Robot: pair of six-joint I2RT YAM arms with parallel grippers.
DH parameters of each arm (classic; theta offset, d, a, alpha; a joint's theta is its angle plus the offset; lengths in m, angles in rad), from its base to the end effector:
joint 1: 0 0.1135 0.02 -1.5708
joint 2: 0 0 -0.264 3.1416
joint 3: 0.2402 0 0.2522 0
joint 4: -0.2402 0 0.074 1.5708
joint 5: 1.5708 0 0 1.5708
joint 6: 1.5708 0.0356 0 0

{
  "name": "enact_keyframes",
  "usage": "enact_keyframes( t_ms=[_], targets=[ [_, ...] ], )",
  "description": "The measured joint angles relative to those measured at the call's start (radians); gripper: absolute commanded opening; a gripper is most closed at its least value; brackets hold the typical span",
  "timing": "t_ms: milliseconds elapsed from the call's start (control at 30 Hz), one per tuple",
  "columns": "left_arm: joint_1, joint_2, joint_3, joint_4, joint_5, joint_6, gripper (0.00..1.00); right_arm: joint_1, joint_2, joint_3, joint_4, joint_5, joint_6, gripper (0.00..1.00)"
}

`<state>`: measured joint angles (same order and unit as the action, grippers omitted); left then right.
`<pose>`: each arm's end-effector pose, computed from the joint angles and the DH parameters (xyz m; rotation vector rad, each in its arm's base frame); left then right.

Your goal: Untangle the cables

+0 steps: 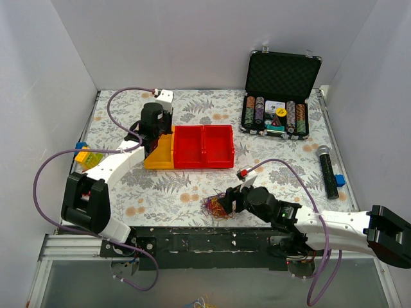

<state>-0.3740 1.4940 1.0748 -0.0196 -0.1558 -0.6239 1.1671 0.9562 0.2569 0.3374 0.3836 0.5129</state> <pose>0.3248 -0.1215 0.2854 -0.3536 2.0059 -0.4790 0.0884 0.1731 0.1795 -0.3813 1.9432 0.7551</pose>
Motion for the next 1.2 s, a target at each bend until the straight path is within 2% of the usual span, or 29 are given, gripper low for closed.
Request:
enact_keyframes(
  t_ms=[33,133,267,367,500,700,967,1200],
  targets=[
    [0.000,0.000,-0.003,-0.008,0.002,-0.005,0.22,0.000,0.000,0.000,0.000,0.000,0.000,0.76],
    [0.000,0.000,-0.005,-0.030,0.002,-0.016,0.44,0.000,0.000,0.000,-0.001,0.000,0.000,0.76],
    [0.003,0.008,-0.005,-0.032,-0.022,-0.019,0.61,0.000,0.001,0.000,-0.009,0.000,0.000,0.76],
    [0.036,0.037,0.003,-0.030,-0.026,-0.028,0.70,0.000,0.000,0.000,-0.023,0.000,0.000,0.76],
    [0.122,0.127,0.061,-0.042,-0.008,-0.034,0.75,0.000,-0.004,0.000,-0.034,0.000,0.000,0.77],
    [0.160,0.195,0.074,-0.074,0.077,0.042,0.70,0.000,-0.007,0.000,-0.038,0.000,0.000,0.77],
    [0.148,0.203,0.043,-0.050,0.137,0.143,0.49,0.000,-0.001,0.000,-0.043,0.000,0.007,0.77],
    [0.148,0.205,0.021,-0.001,0.138,0.185,0.38,0.000,0.008,0.001,-0.044,0.002,0.008,0.77]
  ],
)
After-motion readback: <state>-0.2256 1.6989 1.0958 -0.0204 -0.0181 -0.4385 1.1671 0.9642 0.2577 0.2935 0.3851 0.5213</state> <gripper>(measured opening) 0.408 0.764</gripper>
